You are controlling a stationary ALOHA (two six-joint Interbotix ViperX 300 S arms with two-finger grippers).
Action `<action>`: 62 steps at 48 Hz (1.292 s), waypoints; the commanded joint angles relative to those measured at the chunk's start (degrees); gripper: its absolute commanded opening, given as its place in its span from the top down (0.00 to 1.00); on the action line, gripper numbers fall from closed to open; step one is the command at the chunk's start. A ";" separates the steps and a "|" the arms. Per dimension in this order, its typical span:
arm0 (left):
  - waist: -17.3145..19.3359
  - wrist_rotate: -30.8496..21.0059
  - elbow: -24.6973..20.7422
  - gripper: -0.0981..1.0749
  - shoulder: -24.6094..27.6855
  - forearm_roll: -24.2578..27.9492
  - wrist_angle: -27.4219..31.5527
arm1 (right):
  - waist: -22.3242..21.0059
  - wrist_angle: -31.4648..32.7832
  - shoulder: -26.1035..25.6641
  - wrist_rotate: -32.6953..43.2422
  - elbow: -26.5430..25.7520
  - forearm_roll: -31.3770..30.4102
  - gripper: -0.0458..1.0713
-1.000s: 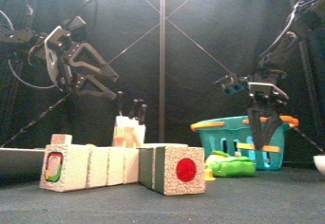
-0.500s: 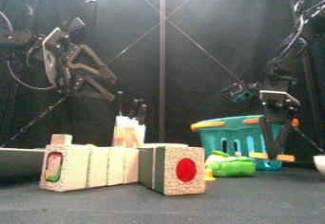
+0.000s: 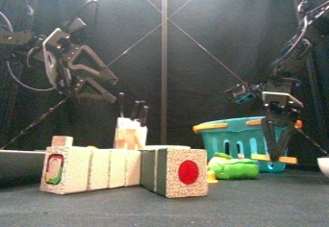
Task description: Place egg block near basket
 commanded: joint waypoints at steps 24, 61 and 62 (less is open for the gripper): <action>0.09 0.09 -0.53 0.09 0.00 0.00 -0.44 | -0.35 -0.35 -0.79 0.18 -0.70 0.18 0.29; 0.09 0.09 -0.53 0.09 0.00 0.00 -0.53 | -0.26 -0.35 -0.44 0.09 -0.35 0.18 0.21; 0.09 0.09 -0.53 0.09 0.00 0.00 -0.44 | -0.18 -0.35 -0.44 0.09 -0.35 0.18 0.21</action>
